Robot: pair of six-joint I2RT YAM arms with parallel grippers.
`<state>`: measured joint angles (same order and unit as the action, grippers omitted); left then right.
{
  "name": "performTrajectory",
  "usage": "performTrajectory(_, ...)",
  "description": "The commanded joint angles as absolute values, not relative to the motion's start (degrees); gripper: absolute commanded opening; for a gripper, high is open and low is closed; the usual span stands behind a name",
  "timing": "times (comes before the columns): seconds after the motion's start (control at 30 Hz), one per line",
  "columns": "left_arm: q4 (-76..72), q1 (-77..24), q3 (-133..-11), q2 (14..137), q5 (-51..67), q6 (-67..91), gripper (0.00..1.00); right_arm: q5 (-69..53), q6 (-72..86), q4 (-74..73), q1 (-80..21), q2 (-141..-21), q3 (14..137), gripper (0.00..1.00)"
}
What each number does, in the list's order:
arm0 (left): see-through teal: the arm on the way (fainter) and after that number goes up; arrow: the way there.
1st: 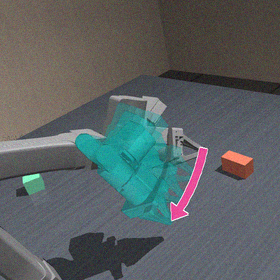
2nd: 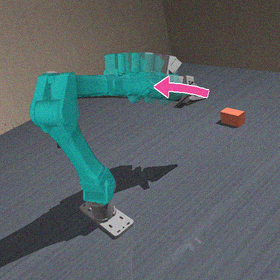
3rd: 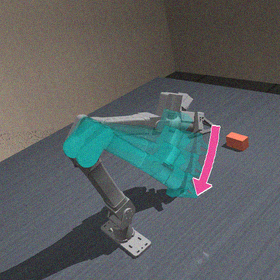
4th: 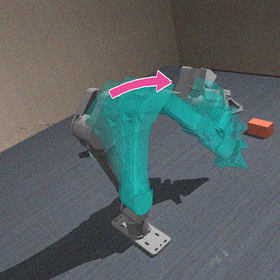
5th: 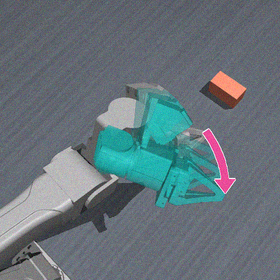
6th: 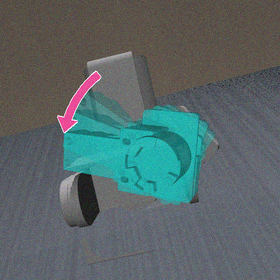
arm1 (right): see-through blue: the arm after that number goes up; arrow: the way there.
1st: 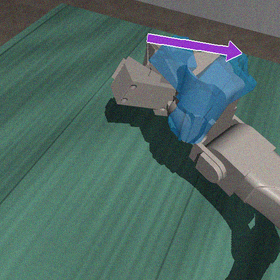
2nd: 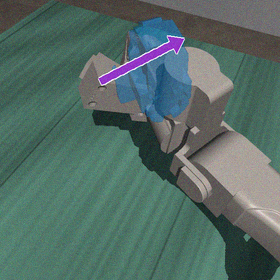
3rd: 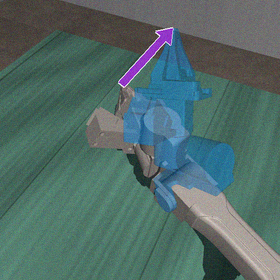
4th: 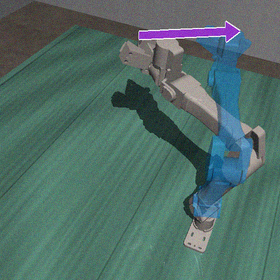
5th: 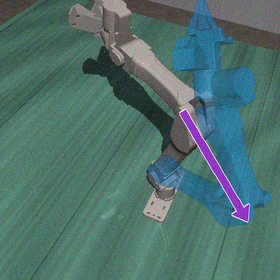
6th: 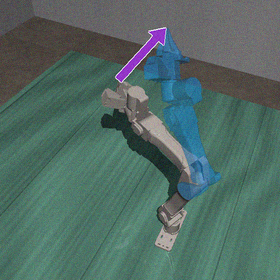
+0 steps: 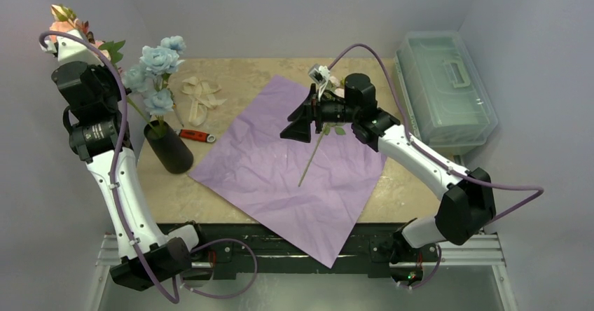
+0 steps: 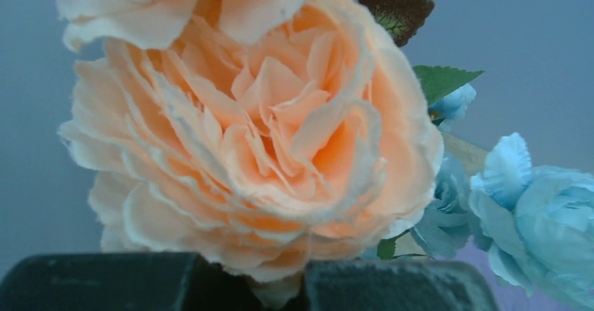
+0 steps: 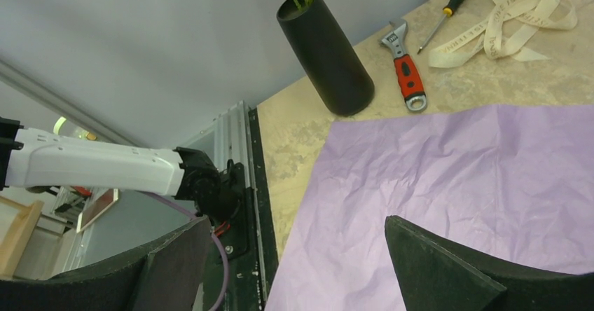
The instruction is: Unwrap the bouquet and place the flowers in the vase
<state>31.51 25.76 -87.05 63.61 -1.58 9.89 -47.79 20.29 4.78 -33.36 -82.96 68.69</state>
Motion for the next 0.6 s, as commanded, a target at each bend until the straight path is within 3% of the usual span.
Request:
performTrajectory(0.0, 32.73, 26.10, -85.71, 62.94, -0.26, 10.46, 0.03, -48.46, 20.02, 6.35, -33.14, -80.60, 67.21, 0.98)
performTrajectory(0.27, 38.64, 26.10, -88.13, 64.67, 2.35, 8.98, 0.46, -47.81, 20.21, 4.51, -32.49, -80.51, 66.43, 0.98)
performTrajectory(0.5, 46.43, 26.10, -93.16, 66.22, 4.01, 8.06, 0.64, -44.60, 21.01, 1.18, -30.91, -80.81, 66.82, 0.97)
performTrajectory(0.57, 49.78, 26.10, -95.84, 66.98, 4.68, 7.36, 0.73, -42.69, 21.14, -0.59, -30.56, -81.22, 67.39, 0.96)
